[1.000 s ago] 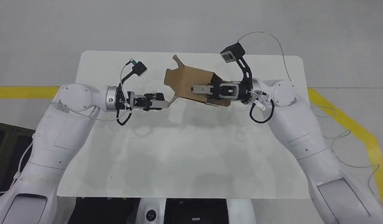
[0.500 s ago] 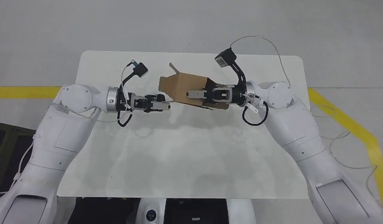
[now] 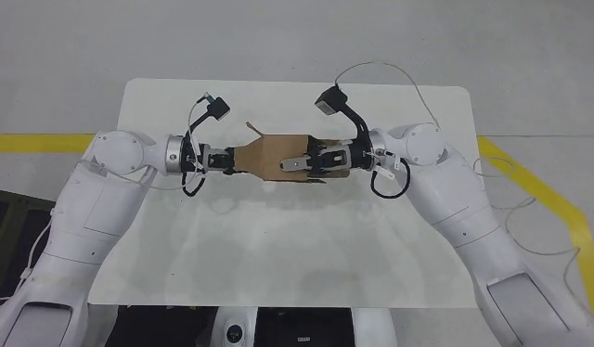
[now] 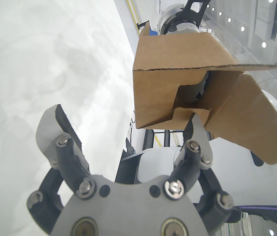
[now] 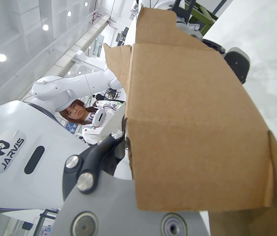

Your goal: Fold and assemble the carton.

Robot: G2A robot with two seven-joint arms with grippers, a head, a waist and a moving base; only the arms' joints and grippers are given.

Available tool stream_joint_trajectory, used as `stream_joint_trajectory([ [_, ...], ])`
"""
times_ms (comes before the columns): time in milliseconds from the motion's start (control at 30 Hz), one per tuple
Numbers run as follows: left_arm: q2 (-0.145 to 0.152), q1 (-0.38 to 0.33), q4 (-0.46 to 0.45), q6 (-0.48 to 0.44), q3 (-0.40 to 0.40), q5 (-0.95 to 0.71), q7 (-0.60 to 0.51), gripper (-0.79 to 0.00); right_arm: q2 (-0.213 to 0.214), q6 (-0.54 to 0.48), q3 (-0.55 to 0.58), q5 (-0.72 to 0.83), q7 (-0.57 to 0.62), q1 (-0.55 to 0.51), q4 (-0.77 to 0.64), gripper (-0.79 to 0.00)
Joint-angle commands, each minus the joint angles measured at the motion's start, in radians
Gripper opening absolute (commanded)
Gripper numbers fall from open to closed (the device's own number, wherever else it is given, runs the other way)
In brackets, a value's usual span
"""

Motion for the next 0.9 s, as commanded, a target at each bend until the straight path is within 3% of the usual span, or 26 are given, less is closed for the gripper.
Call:
stream_joint_trajectory([
  [0, 0.0, 0.002, -0.004, 0.001, 0.002, -0.002, -0.004, 0.0, -0.001, -0.002, 0.0, -0.003, -0.002, 0.002, 0.004, -0.785],
  [433, 0.002, 0.005, -0.009, 0.004, 0.004, 0.0, -0.005, 0.0, -0.002, 0.002, 0.01, -0.009, 0.003, 0.001, 0.018, -0.785],
  [867, 0.005, -0.048, 0.102, 0.004, -0.041, -0.014, 0.055, 0.0, 0.001, 0.051, 0.006, 0.005, 0.084, -0.005, 0.019, -0.785],
])
